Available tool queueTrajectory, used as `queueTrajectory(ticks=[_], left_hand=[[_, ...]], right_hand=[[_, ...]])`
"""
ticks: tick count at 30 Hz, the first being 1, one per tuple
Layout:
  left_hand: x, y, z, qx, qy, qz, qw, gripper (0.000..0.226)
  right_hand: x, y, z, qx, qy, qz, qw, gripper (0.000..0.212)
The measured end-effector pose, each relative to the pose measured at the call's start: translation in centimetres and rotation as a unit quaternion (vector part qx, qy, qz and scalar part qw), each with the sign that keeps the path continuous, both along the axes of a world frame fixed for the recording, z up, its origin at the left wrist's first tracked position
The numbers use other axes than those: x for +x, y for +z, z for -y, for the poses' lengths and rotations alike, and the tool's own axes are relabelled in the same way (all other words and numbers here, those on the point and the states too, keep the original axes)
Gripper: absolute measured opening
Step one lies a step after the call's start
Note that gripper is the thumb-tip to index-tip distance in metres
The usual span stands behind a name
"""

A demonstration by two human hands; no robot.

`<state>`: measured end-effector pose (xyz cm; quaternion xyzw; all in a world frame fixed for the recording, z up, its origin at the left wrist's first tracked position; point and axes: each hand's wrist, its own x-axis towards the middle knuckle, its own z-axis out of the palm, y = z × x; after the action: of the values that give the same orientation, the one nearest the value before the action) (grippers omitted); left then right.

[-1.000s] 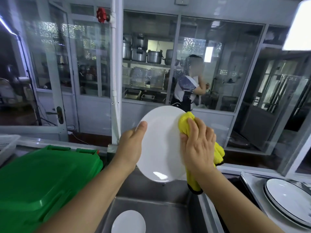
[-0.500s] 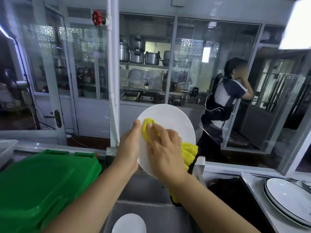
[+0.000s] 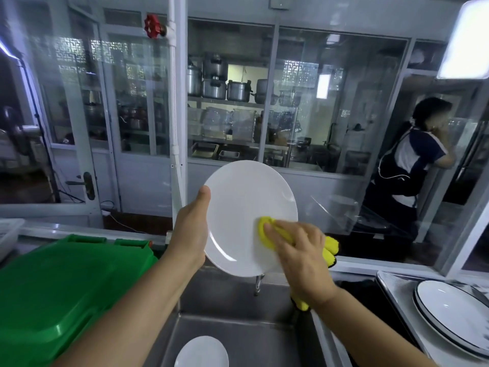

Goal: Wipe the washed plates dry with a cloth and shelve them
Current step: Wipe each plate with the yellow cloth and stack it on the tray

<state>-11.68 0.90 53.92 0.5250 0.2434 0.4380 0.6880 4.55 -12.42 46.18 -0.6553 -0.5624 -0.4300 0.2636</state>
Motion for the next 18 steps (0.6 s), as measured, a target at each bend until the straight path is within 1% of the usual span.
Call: queueTrajectory(ticks=[3, 4, 6, 7, 9, 10, 12, 13, 14, 16, 17, 18], left_hand=[[0.1, -0.6, 0.1, 0.029, -0.012, -0.031, 0.999, 0.034], [0.2, -0.7, 0.2, 0.03, -0.016, -0.037, 0.999, 0.033], [0.3, -0.9, 0.1, 0.015, -0.016, -0.038, 0.999, 0.03], [0.3, -0.9, 0.1, -0.002, -0.017, -0.035, 0.999, 0.028], [0.4, -1.0, -0.3, -0.02, -0.004, -0.019, 1.0, 0.025], [0.5, -1.1, -0.4, -0.019, -0.003, -0.016, 1.0, 0.024], [0.6, -1.4, -0.6, -0.008, -0.016, -0.018, 1.0, 0.025], [0.7, -1.6, -0.8, 0.002, -0.018, -0.023, 1.0, 0.027], [0.8, -1.7, -1.0, 0.009, -0.016, -0.031, 0.999, 0.028], [1.1, -1.8, -1.8, 0.021, -0.008, -0.049, 0.999, 0.032], [1.4, -1.9, -2.1, 0.033, -0.009, -0.073, 0.997, 0.037], [1.7, -2.0, -2.4, 0.05, -0.002, -0.104, 0.993, 0.043]], right_hand=[[1.5, 3.1, -0.2, 0.027, -0.035, -0.076, 0.996, 0.047], [1.8, 4.2, -0.3, 0.03, -0.035, -0.101, 0.994, 0.047], [2.1, 6.3, -0.7, 0.045, -0.003, -0.193, 0.98, 0.048], [2.1, 7.2, -0.9, 0.062, 0.024, -0.256, 0.964, 0.048], [1.7, 8.4, -0.8, 0.075, 0.084, -0.384, 0.916, 0.04], [1.4, 8.8, -0.6, 0.062, 0.112, -0.446, 0.886, 0.034], [0.4, 9.4, 0.1, 0.032, 0.183, -0.564, 0.804, 0.024], [-0.1, 9.5, 0.5, 0.02, 0.215, -0.604, 0.767, 0.024], [-0.5, 9.6, 0.8, 0.011, 0.237, -0.624, 0.745, 0.025], [-1.1, 9.6, 0.9, 0.005, 0.254, -0.631, 0.733, 0.025], [-1.2, 9.5, 0.8, 0.009, 0.259, -0.626, 0.735, 0.023], [-1.3, 9.3, 0.6, 0.015, 0.259, -0.615, 0.745, 0.021]])
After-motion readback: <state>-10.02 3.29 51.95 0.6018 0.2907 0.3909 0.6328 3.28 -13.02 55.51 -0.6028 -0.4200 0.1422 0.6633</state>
